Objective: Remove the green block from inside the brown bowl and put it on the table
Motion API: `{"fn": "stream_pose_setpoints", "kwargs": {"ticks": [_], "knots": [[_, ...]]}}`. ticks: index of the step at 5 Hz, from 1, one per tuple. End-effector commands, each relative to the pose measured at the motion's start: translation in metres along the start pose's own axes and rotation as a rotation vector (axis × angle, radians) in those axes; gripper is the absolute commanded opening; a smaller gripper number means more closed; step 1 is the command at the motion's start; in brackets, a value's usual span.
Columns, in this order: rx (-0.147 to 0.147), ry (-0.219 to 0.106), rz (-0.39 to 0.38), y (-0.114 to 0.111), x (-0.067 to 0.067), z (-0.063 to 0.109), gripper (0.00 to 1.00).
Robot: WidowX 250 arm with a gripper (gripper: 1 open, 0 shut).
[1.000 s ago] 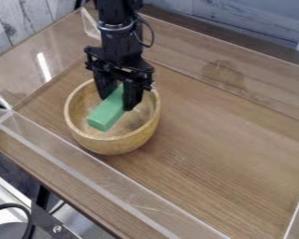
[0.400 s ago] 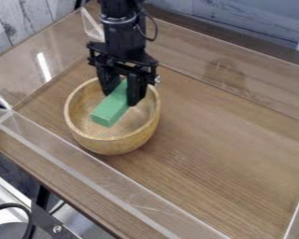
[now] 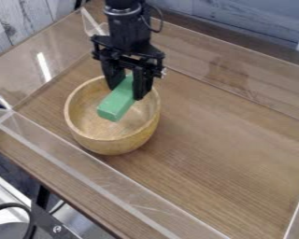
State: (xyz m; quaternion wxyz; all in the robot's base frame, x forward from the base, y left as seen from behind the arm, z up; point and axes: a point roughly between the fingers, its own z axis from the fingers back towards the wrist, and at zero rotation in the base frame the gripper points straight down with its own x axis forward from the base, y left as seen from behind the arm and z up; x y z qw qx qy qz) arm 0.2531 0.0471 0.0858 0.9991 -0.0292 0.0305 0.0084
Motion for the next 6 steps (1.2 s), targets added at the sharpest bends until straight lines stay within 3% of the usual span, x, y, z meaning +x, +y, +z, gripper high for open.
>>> {"fn": "stream_pose_setpoints", "kwargs": {"ticks": [1,3,6], "knots": [[0.002,-0.086,-0.012,-0.014,0.010,0.023,0.00],[-0.016,-0.082,-0.063,-0.044,0.014,0.019,0.00],[-0.024,-0.050,-0.133,-0.094,0.027,-0.012,0.00]]}}
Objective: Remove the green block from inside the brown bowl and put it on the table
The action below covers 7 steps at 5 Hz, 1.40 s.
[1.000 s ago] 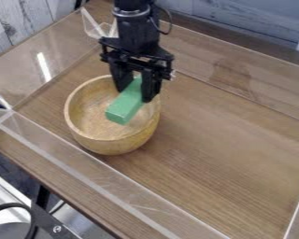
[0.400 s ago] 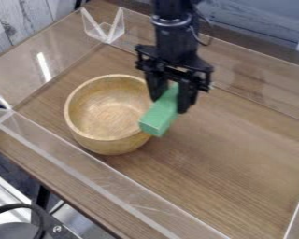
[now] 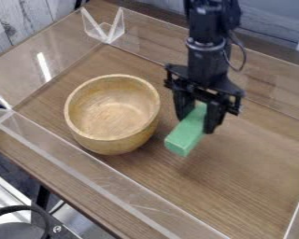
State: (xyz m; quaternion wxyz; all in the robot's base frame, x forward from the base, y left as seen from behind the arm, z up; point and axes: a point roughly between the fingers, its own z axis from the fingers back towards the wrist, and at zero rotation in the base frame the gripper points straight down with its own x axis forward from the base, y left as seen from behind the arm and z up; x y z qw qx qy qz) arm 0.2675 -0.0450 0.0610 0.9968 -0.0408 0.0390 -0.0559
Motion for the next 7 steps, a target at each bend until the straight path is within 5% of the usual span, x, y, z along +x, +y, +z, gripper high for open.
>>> {"fn": "stream_pose_setpoints", "kwargs": {"ticks": [1,7], "knots": [[-0.002,-0.053,-0.018,-0.006,0.015,0.002,0.00],[-0.013,-0.031,-0.023,-0.001,0.018,-0.022,0.00]]}}
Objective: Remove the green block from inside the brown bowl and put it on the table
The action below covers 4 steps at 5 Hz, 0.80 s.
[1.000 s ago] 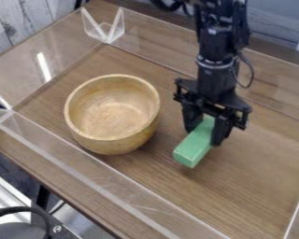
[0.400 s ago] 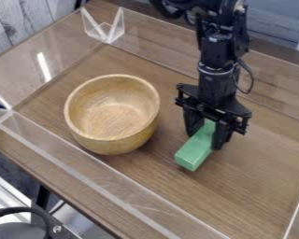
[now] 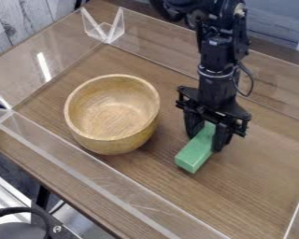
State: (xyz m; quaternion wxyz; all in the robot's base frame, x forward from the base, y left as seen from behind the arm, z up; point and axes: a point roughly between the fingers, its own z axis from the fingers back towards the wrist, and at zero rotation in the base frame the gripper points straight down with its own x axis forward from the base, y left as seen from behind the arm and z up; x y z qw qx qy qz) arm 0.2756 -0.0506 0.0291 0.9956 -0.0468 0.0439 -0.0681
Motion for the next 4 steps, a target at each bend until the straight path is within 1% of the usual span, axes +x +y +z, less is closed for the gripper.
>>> {"fn": "stream_pose_setpoints", "kwargs": {"ticks": [1,4], "knots": [[-0.003,-0.039,0.001,0.0015,0.0073,0.0086,0.00],[-0.011,-0.033,0.001,0.0047,0.0072,0.0050,0.00]]}}
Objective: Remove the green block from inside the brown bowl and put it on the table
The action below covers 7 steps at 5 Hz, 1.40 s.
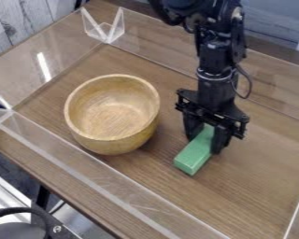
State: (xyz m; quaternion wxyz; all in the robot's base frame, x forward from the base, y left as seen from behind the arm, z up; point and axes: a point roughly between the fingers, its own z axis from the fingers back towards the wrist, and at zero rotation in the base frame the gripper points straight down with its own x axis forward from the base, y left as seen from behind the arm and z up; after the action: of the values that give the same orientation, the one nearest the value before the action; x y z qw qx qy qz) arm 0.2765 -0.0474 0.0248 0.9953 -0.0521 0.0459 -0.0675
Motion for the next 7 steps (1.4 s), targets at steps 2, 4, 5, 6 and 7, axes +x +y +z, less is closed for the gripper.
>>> {"fn": "stream_pose_setpoints", "kwargs": {"ticks": [2,4,5,6,7], "knots": [[-0.006,-0.034,-0.002,0.003,0.006,0.007,0.00],[-0.012,-0.031,0.008,0.005,0.003,0.020,1.00],[-0.016,-0.051,0.015,0.007,0.001,0.036,1.00],[-0.019,-0.105,0.027,0.010,-0.002,0.068,1.00],[-0.010,-0.157,0.037,0.014,-0.004,0.104,1.00]]}}
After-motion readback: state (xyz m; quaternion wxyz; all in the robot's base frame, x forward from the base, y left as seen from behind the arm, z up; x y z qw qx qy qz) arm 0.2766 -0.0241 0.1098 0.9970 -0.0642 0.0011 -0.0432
